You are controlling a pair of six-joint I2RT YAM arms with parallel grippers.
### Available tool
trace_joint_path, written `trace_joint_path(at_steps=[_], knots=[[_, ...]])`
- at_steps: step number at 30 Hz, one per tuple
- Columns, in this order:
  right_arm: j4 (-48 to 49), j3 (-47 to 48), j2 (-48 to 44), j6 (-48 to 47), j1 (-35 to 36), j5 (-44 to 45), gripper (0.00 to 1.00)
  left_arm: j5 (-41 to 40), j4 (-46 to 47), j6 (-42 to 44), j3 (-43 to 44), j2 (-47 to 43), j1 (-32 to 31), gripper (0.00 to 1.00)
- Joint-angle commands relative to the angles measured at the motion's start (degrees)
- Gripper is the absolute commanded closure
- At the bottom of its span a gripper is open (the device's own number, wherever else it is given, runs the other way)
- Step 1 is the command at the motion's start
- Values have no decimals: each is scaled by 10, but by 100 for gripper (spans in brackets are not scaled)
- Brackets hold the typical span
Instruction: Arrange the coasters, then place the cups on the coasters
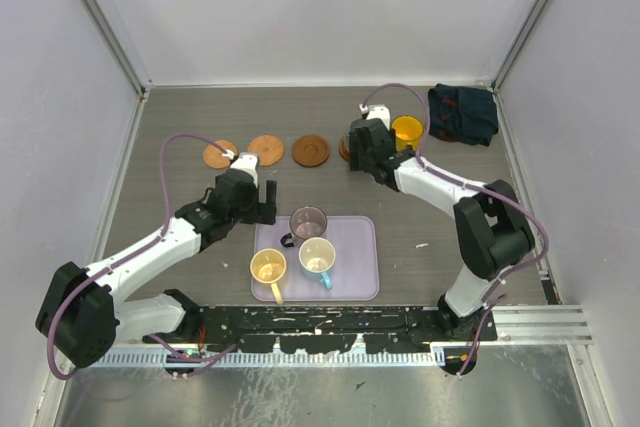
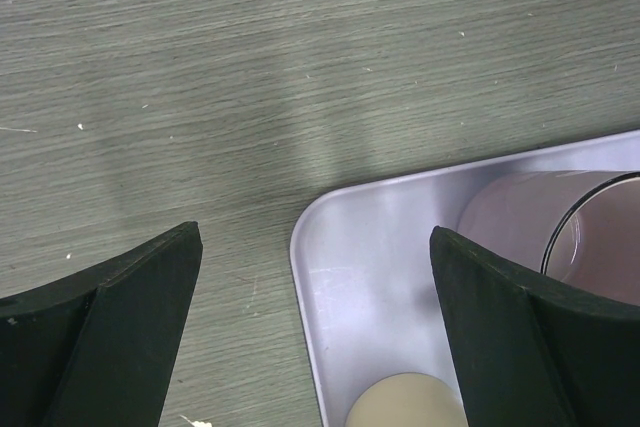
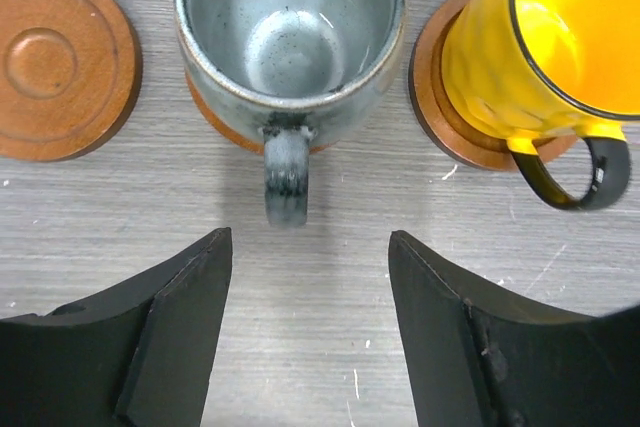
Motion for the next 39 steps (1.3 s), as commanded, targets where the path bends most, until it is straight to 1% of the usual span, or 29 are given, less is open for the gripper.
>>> trace_joint_path(at_steps=[1, 4, 6, 8, 11, 16, 21, 26, 29, 32, 35, 39], knots=[[-1, -20, -88, 27, 12, -5, 31, 1, 19, 1, 2, -10, 2, 2], [-14, -42, -149, 38, 18, -5, 30, 1, 15, 12, 4, -10, 2, 2], [-21, -53, -185, 45, 19, -3, 27, 3, 7, 19, 8, -11, 2, 2], [-29, -63, -216, 49, 19, 0, 22, 17, 0, 26, 10, -16, 2, 2], [-48, -74, -247, 52, 20, 6, 20, 49, -1, 36, 5, -31, 2, 2], [-65, -91, -278, 57, 19, 15, 20, 111, -3, 52, -8, -58, 2, 2], [-76, -106, -309, 72, 19, -23, 21, 169, -7, 61, -19, -80, 0, 2], [-96, -134, -352, 92, 21, -43, 23, 226, -13, 60, -29, -92, -12, 2], [-112, -148, -375, 101, 26, -48, 25, 227, -24, 51, -29, -83, -31, 2], [-122, -161, -395, 107, 28, -40, 25, 209, -37, 54, -24, -68, -61, 2], [-127, -169, -400, 110, 28, -37, 25, 190, -43, 56, -15, -50, -87, 2], [-127, -168, -394, 112, 29, -41, 25, 161, -44, 56, -5, -15, -99, 0]])
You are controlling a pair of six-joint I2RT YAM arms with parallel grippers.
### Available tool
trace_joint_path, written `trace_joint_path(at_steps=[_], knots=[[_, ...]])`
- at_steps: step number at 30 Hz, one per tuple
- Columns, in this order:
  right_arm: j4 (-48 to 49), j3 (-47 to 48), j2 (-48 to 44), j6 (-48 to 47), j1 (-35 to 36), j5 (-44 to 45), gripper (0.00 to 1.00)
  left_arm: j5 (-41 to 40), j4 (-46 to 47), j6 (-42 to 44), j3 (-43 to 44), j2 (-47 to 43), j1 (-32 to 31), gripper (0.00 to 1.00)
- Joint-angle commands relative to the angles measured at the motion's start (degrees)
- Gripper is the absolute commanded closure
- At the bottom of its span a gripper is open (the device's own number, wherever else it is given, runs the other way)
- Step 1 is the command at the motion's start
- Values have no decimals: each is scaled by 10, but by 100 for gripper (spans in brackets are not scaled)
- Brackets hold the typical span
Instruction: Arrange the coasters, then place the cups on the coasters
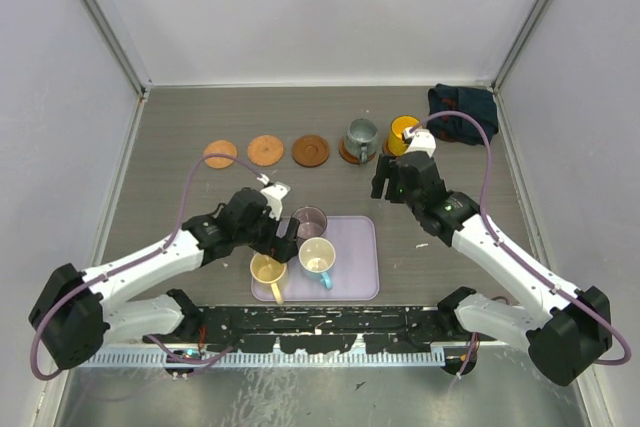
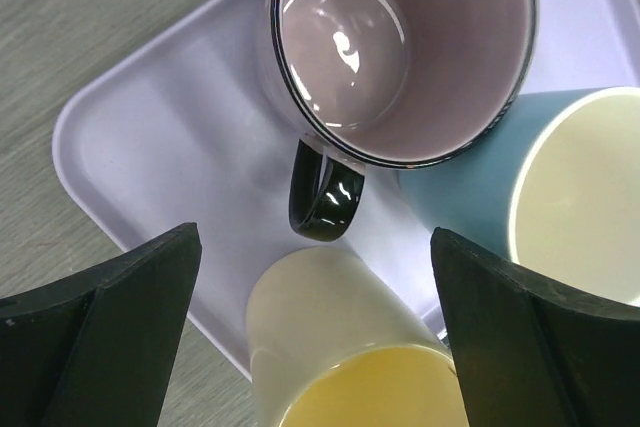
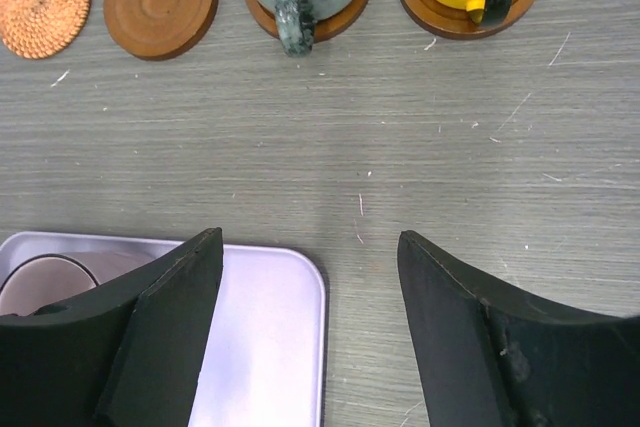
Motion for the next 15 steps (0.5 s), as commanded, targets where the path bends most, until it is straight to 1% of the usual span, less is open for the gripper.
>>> trace_joint_path(at_steps=[1, 4, 7, 10, 15], knots=[[7, 3, -3, 13, 4, -3, 25, -38, -3, 8, 25, 32, -11, 1], [11, 0, 1, 16, 5, -8, 26, -51, 6, 16, 29, 54, -11, 5], [15, -5, 3, 19, 6, -12, 26, -51, 20, 21, 35, 73, -12, 9], [15, -8, 5, 21, 7, -13, 27, -45, 42, 20, 34, 85, -12, 12], [16, -14, 7, 23, 8, -13, 27, -31, 72, 16, 32, 88, -12, 27]])
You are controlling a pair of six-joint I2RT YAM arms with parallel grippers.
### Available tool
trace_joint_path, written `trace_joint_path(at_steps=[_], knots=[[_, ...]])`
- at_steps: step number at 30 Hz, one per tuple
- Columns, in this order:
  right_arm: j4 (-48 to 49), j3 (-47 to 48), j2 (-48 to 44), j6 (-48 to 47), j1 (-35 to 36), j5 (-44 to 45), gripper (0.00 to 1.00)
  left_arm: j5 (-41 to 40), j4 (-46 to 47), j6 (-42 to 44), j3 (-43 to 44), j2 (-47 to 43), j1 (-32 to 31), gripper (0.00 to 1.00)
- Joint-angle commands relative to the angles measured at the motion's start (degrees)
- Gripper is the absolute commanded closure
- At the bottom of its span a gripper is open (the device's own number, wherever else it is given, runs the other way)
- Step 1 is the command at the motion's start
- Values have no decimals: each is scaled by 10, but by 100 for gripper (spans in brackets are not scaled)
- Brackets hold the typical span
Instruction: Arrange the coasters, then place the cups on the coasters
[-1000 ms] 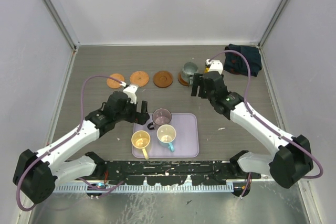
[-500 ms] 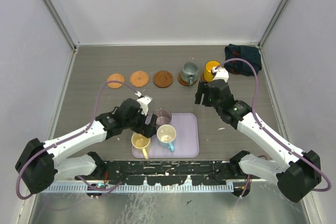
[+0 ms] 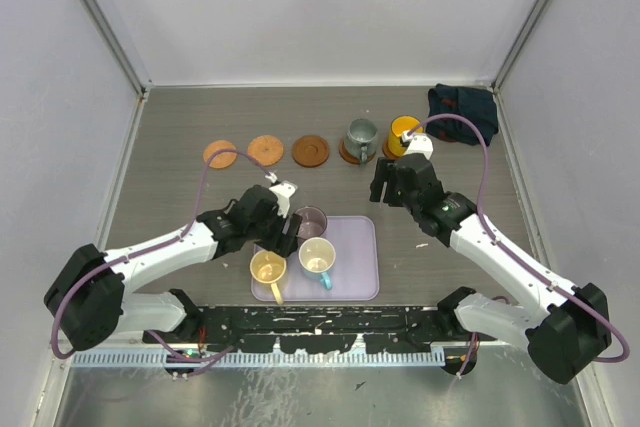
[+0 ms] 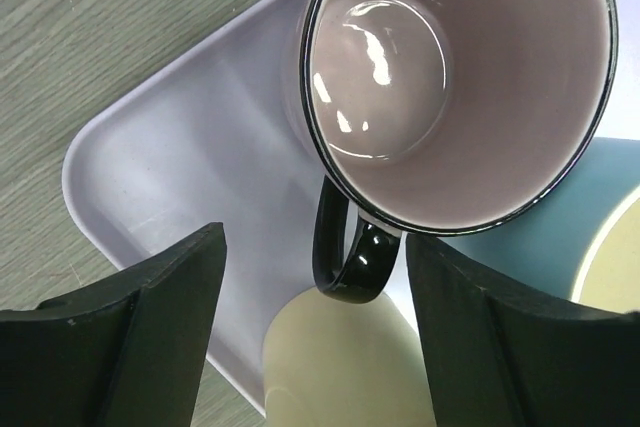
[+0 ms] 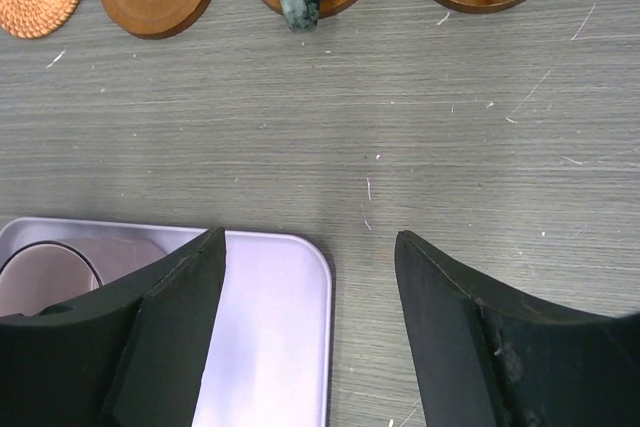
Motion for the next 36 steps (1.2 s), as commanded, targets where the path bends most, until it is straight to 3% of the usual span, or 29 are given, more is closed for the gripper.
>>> trace_joint_path(at_steps=[1, 14, 22, 27, 32, 36], knots=[[21, -3, 1, 9, 4, -1, 27, 4, 49, 6, 17, -1, -1, 30], [29, -6, 15, 14, 7, -9, 28, 16, 60, -2, 23, 6, -2, 100], [34, -12, 19, 15, 9, -7, 28, -48, 73, 2, 71, -5, -7, 100], [45, -24, 11, 16, 9, -6, 29, -133, 59, 6, 135, 5, -10, 100], [66, -49, 9, 16, 9, -12, 29, -246, 61, 7, 203, 67, -11, 100], [82, -65, 14, 15, 10, -21, 30, -322, 116, 5, 231, 122, -10, 100]])
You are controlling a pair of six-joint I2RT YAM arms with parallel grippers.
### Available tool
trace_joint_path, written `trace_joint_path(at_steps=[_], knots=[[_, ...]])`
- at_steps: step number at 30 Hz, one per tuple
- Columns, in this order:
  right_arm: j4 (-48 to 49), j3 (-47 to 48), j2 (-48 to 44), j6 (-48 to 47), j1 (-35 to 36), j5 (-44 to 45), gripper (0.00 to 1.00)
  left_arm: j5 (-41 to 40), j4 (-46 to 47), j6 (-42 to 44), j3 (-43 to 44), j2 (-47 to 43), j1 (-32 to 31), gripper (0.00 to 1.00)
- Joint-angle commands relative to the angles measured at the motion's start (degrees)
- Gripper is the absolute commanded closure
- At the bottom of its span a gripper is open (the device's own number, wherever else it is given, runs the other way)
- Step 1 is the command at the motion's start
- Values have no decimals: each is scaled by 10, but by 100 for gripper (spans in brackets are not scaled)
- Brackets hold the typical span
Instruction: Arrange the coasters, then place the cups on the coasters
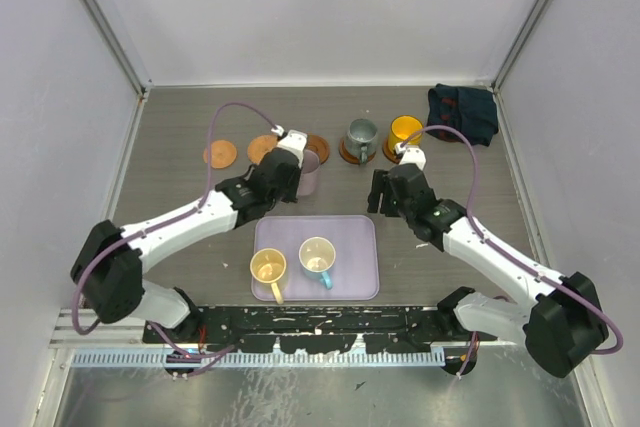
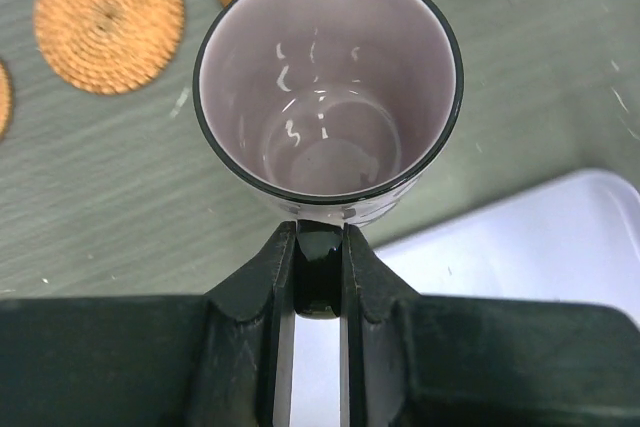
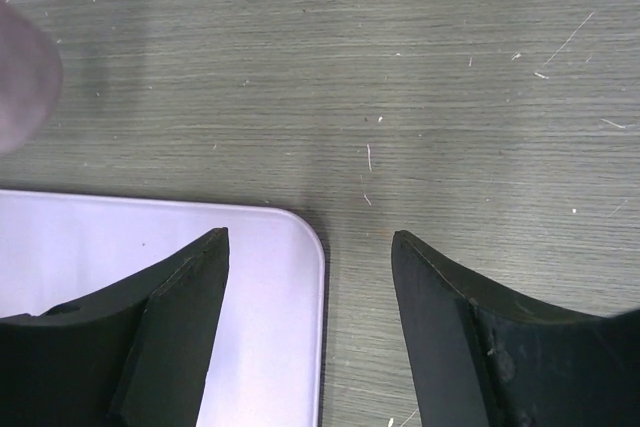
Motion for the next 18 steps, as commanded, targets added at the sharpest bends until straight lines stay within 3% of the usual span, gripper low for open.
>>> trace_joint_path(at_steps=[1, 11, 18], knots=[[48, -13, -5, 3, 3, -11, 30, -136, 114, 0, 50, 49, 2, 100], [67, -37, 19, -14, 3, -50, 31, -247, 324, -4, 83, 176, 2, 100], [68, -39, 37, -30, 3, -55, 31, -269, 391, -18, 132, 243, 2, 100]])
